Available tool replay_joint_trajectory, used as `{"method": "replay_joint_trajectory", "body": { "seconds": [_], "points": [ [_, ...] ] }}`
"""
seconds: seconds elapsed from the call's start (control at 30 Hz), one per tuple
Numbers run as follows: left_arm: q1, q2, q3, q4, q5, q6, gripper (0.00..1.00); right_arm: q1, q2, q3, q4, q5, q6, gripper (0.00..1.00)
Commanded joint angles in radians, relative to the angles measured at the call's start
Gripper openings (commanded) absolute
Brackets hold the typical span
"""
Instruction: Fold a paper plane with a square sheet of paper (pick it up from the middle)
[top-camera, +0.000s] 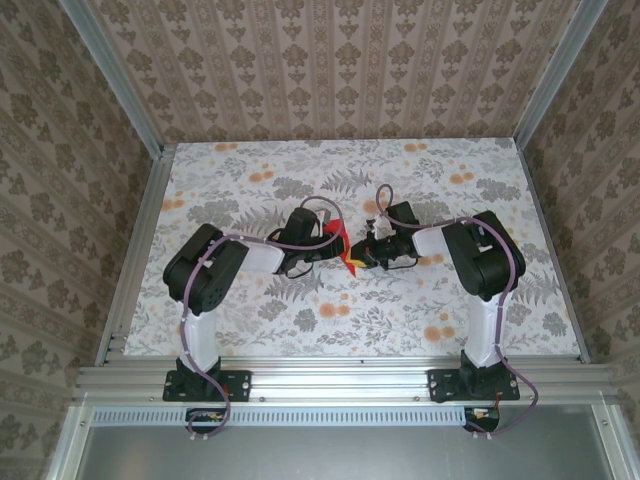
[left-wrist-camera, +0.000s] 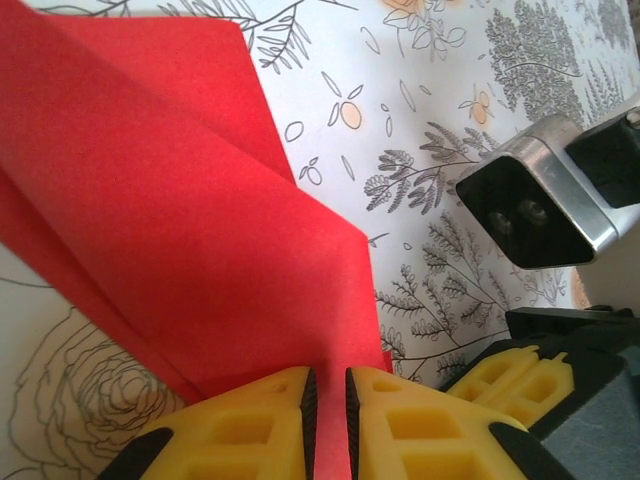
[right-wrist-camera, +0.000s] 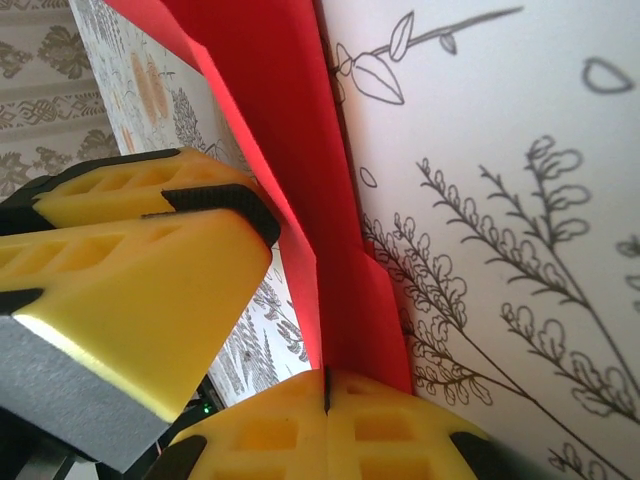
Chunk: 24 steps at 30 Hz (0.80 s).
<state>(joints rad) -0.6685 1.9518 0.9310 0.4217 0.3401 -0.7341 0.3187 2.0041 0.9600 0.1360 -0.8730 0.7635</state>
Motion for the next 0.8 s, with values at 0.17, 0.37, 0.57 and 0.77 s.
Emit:
{"method": "replay_joint_trajectory", "body": {
  "seconds": [0.17,0.37,0.57,0.77],
  "points": [
    [-0.003,0.034,0.026,-0.124,-0.086,-0.017,0.17,-0.003,0.033,-0.001,-0.101,0.089,-0.001,0.11],
    [-0.016,0.045,0.07,-0.246,-0.133,-0.003,0.15,-0.003,-0.112,-0.005,-0.128,0.149,-0.047,0.16],
    [-0.038,0.069,0.125,-0.345,-0.172,-0.002,0.13,0.025,-0.249,-0.016,-0.243,0.288,-0.168,0.18],
    [-0.045,0.083,0.148,-0.383,-0.194,-0.017,0.12,0.099,-0.246,0.015,-0.278,0.307,-0.188,0.17]
  ]
}}
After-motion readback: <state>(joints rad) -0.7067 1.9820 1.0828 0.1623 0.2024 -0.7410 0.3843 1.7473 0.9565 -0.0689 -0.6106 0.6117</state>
